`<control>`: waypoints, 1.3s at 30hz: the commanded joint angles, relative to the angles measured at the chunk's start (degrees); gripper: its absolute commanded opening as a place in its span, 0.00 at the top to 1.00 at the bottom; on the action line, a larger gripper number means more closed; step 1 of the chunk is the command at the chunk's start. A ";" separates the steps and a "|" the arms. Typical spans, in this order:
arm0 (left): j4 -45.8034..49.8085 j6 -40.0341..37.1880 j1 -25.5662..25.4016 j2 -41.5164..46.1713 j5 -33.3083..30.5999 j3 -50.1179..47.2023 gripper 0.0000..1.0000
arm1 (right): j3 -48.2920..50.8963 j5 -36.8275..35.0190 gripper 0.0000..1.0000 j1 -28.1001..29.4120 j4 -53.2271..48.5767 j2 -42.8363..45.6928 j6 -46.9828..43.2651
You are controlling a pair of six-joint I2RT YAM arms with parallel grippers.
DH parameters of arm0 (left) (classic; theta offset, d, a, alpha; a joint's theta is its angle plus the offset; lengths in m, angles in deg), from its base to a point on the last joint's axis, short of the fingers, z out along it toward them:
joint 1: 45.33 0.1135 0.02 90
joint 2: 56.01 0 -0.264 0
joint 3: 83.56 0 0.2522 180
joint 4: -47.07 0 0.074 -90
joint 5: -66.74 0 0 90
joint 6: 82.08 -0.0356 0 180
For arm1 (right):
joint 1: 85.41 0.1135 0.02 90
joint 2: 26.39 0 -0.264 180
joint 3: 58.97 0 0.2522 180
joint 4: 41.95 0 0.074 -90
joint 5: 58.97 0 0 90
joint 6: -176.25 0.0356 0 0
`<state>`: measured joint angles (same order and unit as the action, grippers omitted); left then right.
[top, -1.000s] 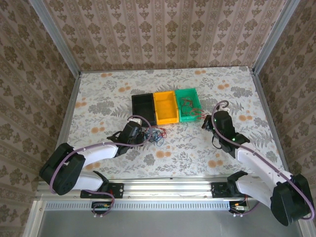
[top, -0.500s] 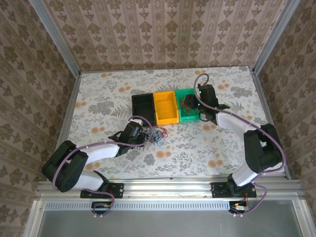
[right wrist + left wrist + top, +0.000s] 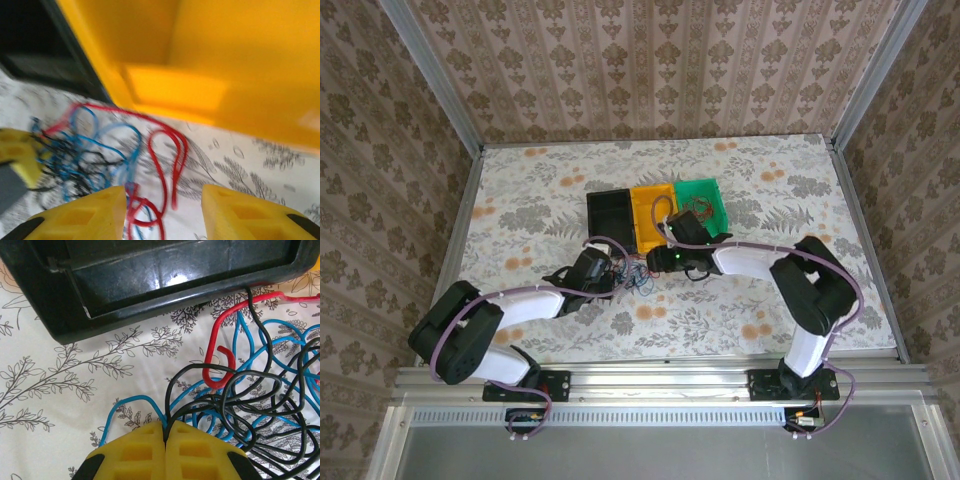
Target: Untangle the cables
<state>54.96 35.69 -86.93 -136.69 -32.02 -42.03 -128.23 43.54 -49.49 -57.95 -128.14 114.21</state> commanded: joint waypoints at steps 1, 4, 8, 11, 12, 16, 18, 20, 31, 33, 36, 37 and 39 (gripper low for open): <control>0.57 -0.94 -0.62 -0.70 0.23 0.53 1.00 | -2.45 0.77 0.57 0.11 -4.57 -2.44 -1.23; 0.75 -1.05 -0.89 -0.70 -0.02 0.53 1.00 | -3.52 1.42 0.61 0.11 -5.35 -3.72 -1.24; 0.99 -0.87 -1.10 -0.57 -0.55 0.45 1.00 | -4.04 2.07 0.80 0.11 -5.56 -4.59 -1.25; 0.97 -0.70 -1.13 -0.52 -0.91 0.27 1.00 | -4.07 2.77 0.83 0.19 -5.31 -4.86 -1.25; 0.94 -0.65 -1.15 -0.49 -0.94 0.18 1.00 | -4.32 2.80 0.82 0.25 -5.55 -5.01 -1.31; 0.91 -0.70 -1.22 -0.57 -1.00 0.09 1.00 | -5.13 2.70 0.76 0.73 -5.78 -5.95 -1.51; 1.00 -0.61 -1.37 -0.70 -1.00 0.03 1.00 | -5.53 2.46 0.82 1.07 -5.87 -6.23 -1.67; 1.20 -0.28 -1.37 -0.74 -1.38 0.00 1.00 | -5.04 1.25 0.91 1.17 -5.34 -5.70 -1.44; 12.97 9.43 -0.51 -3.49 -12.87 1.51 1.00 | 6.90 -17.00 1.00 -3.84 -4.05 6.63 8.00; 15.43 11.15 -0.14 -5.39 -13.77 2.25 1.00 | 9.84 -17.63 1.00 -6.47 -3.99 9.12 11.09; 17.97 12.47 0.11 -7.88 -14.52 3.48 1.00 | 13.36 -19.84 1.00 -9.30 -5.50 12.72 15.00; 18.61 12.70 0.12 -8.46 -14.68 3.83 1.00 | 14.32 -20.85 1.00 -10.06 -6.25 13.92 16.02; 18.38 12.35 0.19 -9.33 -14.26 4.26 1.00 | 16.53 -22.53 1.00 -11.90 -7.19 16.67 17.88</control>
<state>63.88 45.92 -88.05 -141.72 -43.05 -36.11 -114.22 26.12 -60.11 -62.17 -115.16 126.69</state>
